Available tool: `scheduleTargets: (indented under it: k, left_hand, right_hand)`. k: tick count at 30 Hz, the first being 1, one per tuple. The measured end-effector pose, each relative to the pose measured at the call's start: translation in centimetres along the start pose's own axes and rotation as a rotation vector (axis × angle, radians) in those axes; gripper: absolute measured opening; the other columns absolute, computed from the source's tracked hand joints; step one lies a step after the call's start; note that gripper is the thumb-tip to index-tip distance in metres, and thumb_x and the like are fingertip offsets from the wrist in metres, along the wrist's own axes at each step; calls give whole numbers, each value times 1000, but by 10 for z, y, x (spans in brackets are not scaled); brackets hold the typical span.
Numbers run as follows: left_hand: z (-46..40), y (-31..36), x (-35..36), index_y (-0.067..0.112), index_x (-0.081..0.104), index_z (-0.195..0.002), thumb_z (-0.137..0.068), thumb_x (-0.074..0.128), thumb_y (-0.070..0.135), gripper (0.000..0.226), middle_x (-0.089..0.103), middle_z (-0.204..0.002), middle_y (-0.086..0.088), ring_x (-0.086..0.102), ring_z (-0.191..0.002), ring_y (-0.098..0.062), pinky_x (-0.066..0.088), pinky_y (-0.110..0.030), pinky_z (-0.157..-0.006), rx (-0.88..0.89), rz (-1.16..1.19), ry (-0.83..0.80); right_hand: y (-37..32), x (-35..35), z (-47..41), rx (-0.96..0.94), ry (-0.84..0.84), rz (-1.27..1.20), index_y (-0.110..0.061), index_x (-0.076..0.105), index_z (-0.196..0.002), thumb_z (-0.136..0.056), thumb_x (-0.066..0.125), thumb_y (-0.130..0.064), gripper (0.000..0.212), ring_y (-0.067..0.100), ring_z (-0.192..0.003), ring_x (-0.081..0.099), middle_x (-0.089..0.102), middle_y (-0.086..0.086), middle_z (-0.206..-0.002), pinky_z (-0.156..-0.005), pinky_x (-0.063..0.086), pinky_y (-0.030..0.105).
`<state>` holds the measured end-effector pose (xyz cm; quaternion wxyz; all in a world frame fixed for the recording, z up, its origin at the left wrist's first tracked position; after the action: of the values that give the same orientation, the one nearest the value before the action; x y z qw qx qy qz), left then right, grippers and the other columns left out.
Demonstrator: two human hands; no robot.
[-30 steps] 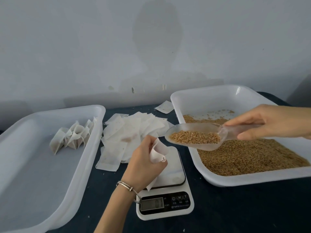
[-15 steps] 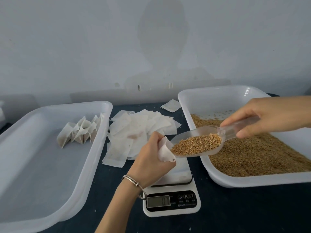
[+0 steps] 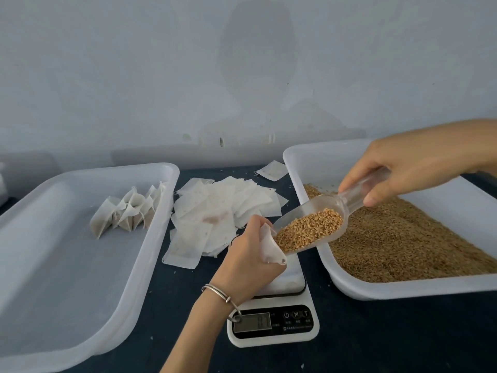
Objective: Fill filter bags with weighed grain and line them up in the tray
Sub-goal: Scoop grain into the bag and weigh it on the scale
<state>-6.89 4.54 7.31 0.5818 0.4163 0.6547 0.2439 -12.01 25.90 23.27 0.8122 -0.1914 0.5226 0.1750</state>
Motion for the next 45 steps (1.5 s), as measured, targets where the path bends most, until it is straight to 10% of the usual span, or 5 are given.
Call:
scheduleTargets:
  k: [29,45]
  left_hand:
    - [5,0,3,23,41,-96,-70,69,5,42,48,-77,9,48,-59,6,38,-9,-50,-4,104,36]
    - [6,-4,3,31,40,-93,-71,69,6,44,51,-79,7,51,-59,5,37,-9,-47,-29,130,29]
  right_hand:
    - [-16,-16,7,19,19,50,-58,62,-89,-79,73,-32,30,-3,-86,59,68,-22,-92,-75,42,18]
    - [-15,-17,6,34,17,58,-56,64,-91,-78,73,-33,28,0,-88,61,69,-23,-90,-89,48,29]
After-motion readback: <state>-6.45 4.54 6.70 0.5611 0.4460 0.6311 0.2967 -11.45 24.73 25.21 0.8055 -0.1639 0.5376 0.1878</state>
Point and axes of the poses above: each hand's wrist, its own z-axis away from the middle knuckle, its own x-axis out of the palm, y = z × x, the point moved 1 cm from there along -z, towards the middle knuckle
